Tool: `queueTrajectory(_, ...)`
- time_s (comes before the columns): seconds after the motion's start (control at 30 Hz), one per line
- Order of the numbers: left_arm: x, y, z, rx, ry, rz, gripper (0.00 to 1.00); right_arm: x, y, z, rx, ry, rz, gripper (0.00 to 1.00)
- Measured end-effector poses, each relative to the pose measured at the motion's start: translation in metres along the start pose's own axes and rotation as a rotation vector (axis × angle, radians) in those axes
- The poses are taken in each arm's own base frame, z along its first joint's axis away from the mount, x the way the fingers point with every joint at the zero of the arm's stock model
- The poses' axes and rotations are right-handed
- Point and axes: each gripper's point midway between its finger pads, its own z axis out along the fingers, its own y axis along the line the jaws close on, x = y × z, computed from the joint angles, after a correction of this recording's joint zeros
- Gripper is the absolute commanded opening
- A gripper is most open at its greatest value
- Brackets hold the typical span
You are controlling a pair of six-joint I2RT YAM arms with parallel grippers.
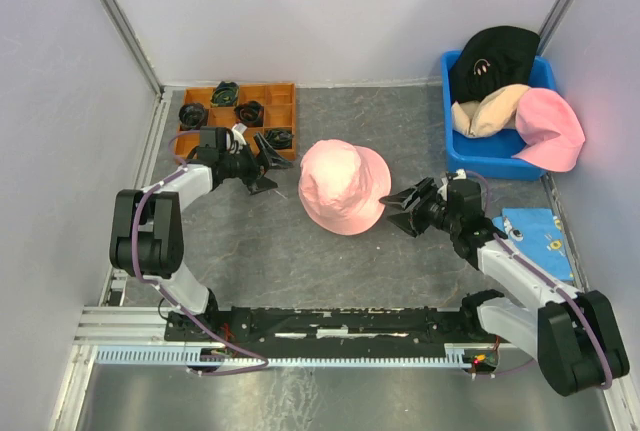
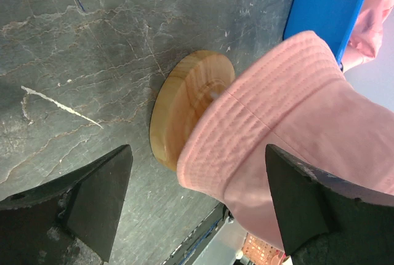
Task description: Stack the hats
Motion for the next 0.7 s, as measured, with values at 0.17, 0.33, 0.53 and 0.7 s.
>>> queueTrajectory(0.17, 0.0, 0.005, 0.005, -0.005, 0.008, -0.008, 0.94, -0.001, -0.003, 0.007, -0.007, 0.023, 0.009, 0.67)
queueTrajectory(0.33, -0.001, 0.01, 0.01, -0.001, 0.015, -0.011, 0.93, -0.001, 0.012, -0.006, -0.079, 0.008, -0.012, 0.65)
queueTrajectory(0.53, -0.002, 0.009, 0.013, 0.02, 0.015, 0.001, 0.93, 0.003, 0.023, -0.015, -0.148, 0.006, -0.024, 0.61)
queueTrajectory(0.7, -0.003, 0.009, 0.015, 0.024, 0.017, 0.003, 0.93, 0.001, 0.009, -0.002, -0.111, 0.022, -0.001, 0.61)
